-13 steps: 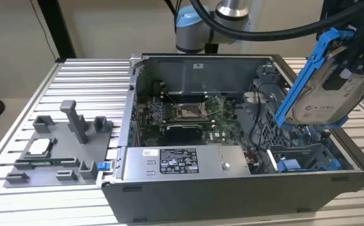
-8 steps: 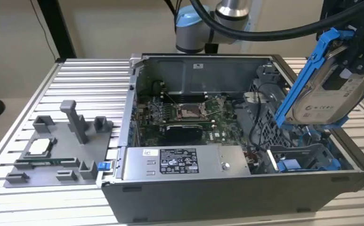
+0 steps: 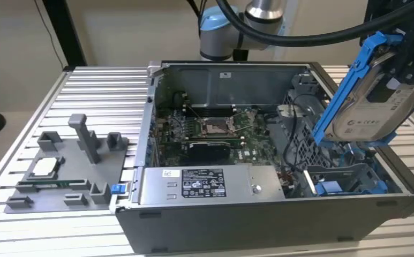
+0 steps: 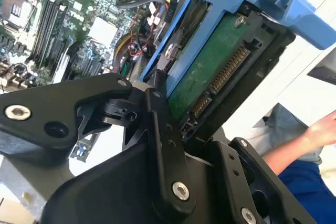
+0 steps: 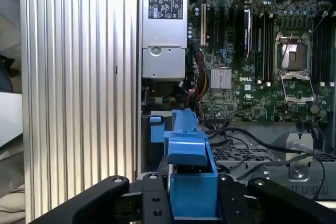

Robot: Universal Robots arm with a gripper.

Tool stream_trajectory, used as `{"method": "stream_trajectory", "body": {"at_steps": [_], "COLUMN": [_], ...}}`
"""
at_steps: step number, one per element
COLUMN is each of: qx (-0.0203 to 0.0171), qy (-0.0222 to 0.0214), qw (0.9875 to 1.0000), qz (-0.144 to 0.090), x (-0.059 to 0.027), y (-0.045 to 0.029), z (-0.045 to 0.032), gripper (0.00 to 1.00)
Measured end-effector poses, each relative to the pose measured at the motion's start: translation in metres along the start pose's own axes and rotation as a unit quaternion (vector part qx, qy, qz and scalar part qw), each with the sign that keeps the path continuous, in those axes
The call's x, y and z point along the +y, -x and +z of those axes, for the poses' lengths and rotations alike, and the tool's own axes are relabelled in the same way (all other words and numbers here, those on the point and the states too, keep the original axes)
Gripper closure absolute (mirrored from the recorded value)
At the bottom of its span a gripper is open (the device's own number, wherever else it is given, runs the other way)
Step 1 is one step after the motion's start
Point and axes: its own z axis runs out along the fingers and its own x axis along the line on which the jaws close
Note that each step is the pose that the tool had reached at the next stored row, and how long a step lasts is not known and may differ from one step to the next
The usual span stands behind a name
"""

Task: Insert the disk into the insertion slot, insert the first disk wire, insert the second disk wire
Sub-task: 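Insert the disk into the insertion slot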

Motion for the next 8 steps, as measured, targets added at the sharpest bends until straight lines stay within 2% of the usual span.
{"method": "stream_trajectory", "body": {"at_steps": [3,8], "qx": [-0.0009,-0.0044], "qy": [0.0000,0.0002], "qw": [1.0000,1.0000], "qz": [0.000,0.000], "x": [-0.0006,-0.0027], "y": [-0.0029,-0.0146], "z": [0.0009,0.0059], "gripper": [1.00,1.00]}}
